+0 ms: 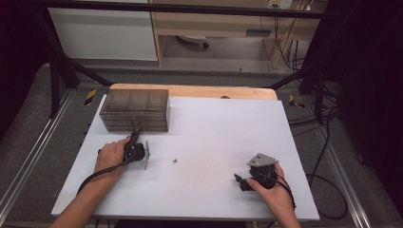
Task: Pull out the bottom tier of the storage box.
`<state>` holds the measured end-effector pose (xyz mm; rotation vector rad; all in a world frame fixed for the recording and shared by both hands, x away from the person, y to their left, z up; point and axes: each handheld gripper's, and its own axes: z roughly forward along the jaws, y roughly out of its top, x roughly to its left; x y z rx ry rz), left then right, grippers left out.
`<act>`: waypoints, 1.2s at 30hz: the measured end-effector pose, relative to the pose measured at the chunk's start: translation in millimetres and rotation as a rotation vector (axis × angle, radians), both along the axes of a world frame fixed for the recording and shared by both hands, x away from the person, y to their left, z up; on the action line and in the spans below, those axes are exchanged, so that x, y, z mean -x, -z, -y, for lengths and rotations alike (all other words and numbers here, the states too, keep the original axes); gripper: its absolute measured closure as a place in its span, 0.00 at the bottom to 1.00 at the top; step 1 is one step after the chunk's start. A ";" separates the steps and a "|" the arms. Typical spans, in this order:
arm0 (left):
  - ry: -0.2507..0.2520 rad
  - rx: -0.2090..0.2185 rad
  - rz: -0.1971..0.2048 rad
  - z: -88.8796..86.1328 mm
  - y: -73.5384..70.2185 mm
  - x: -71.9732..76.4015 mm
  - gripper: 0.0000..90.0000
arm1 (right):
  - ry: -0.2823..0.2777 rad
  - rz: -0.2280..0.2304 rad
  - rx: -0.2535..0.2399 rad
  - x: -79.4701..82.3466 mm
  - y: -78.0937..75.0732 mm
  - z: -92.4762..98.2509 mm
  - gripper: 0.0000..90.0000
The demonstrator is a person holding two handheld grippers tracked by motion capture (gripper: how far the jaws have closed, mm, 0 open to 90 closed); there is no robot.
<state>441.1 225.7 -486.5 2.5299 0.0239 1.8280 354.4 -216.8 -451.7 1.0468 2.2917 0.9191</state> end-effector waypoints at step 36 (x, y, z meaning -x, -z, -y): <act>-0.021 -0.054 0.014 -7.5 5.2 -2.0 0.89 | -0.009 -0.009 0.013 -1.2 2.9 -0.9 0.05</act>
